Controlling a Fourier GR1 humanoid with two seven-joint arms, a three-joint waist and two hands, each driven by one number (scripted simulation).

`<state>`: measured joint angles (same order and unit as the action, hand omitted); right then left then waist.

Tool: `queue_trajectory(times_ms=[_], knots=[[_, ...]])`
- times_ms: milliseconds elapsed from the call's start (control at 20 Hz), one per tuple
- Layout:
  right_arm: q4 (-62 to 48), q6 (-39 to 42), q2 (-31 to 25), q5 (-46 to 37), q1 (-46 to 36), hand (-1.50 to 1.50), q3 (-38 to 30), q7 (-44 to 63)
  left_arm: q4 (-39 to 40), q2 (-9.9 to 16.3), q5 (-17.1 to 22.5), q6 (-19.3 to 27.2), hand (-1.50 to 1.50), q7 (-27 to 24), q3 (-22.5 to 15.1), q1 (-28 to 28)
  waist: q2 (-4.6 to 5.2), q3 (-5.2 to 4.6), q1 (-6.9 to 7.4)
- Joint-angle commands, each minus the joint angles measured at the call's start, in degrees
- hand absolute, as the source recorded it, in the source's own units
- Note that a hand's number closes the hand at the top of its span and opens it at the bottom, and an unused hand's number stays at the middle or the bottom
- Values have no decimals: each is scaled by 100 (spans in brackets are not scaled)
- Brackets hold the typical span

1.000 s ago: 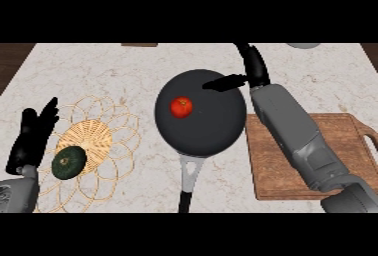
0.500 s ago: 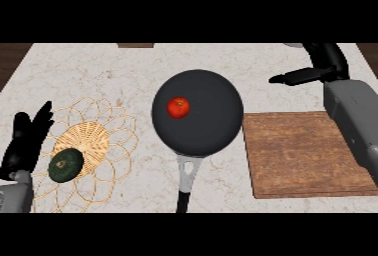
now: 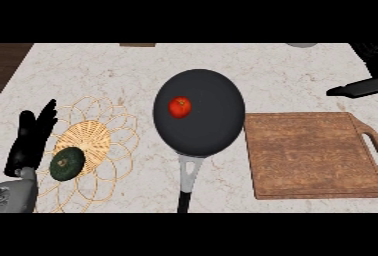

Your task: Pick the tomato from the cutting board and place it in the pan

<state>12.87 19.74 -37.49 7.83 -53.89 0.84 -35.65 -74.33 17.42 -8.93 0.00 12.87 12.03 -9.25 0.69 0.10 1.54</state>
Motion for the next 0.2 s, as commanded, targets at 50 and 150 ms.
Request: queue_trajectory(times_ms=[50,150], knots=[[-278,503,-497,-159,99,-150,-62,-369,265,16,-58,43,0,-166,48,-113,21,2,25],[-244,738,-753,-195,193,-150,-86,-579,-249,-46,-37,-18,0,52,-61,153,3,5,43]])
